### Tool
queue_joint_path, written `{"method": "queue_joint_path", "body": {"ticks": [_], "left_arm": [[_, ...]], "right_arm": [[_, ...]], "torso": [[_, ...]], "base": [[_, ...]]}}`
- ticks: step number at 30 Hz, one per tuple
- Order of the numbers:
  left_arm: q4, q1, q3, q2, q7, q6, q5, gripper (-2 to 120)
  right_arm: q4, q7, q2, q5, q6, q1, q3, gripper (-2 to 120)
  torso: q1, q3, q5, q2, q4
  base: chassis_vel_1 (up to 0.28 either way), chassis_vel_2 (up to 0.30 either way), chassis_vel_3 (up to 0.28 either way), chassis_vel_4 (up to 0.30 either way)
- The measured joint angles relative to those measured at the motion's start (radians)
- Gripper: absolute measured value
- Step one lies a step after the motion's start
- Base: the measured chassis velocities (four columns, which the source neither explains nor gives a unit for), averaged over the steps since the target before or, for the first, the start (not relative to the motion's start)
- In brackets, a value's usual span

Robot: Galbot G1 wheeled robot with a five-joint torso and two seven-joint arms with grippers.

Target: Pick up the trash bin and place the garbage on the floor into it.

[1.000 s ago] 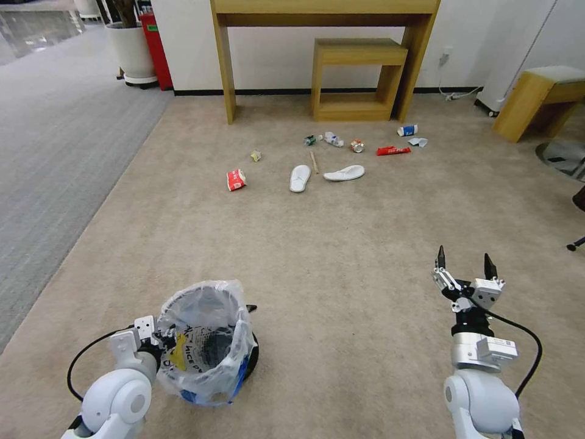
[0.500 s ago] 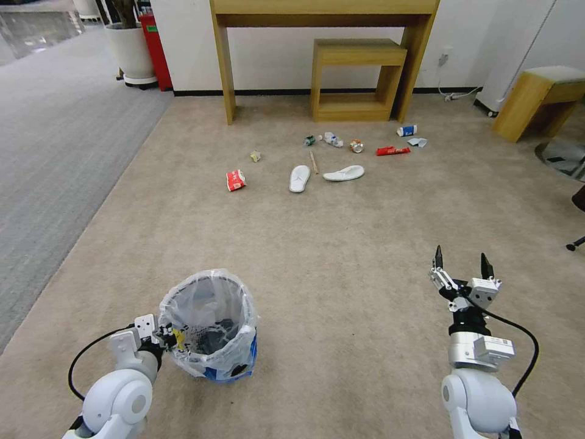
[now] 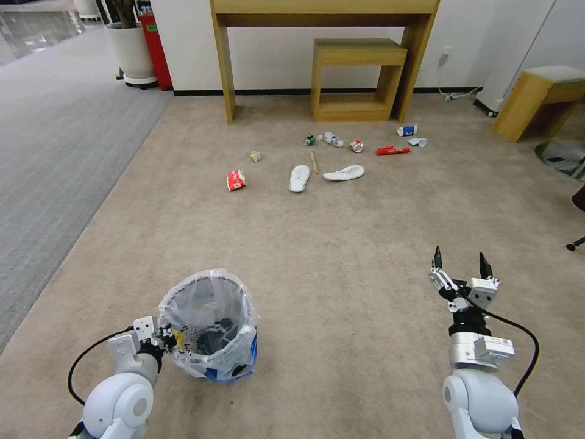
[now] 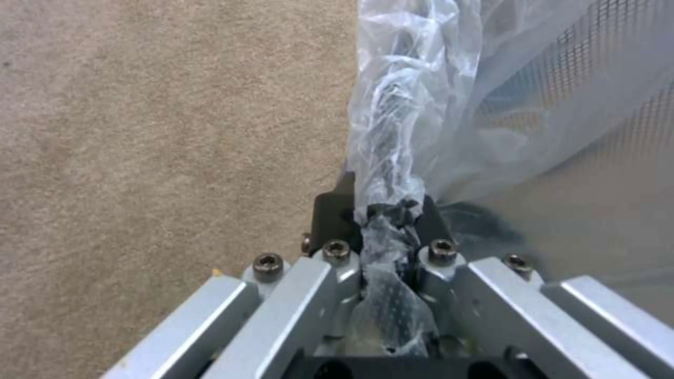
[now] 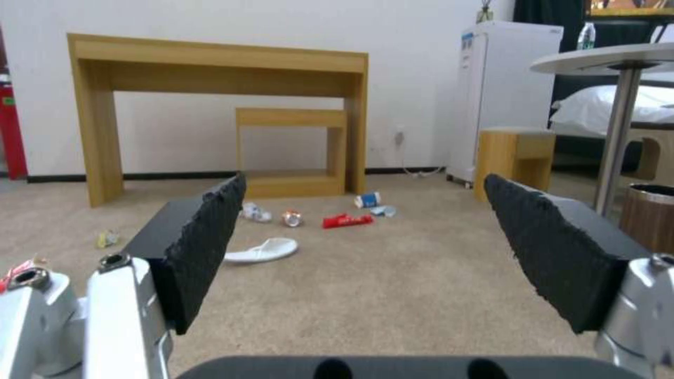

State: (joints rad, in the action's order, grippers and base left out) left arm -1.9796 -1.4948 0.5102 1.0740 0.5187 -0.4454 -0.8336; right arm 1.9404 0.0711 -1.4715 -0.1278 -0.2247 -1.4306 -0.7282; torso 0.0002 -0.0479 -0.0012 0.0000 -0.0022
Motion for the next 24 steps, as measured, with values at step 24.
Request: {"method": "queue_joint_path", "body": {"ticks": [24], "left_arm": [[-0.151, -0.038, 0.152, 0.035, 0.042, -0.039, -0.069, 1]], "right_arm": [[-0.003, 0.015, 0.032, -0.025, 0.011, -0.013, 0.023, 92]], "torso": [[0.0, 0.0, 0.0004, 0.0, 0.0]], "base": [[0.0, 0.0, 0.0, 0.0]]}}
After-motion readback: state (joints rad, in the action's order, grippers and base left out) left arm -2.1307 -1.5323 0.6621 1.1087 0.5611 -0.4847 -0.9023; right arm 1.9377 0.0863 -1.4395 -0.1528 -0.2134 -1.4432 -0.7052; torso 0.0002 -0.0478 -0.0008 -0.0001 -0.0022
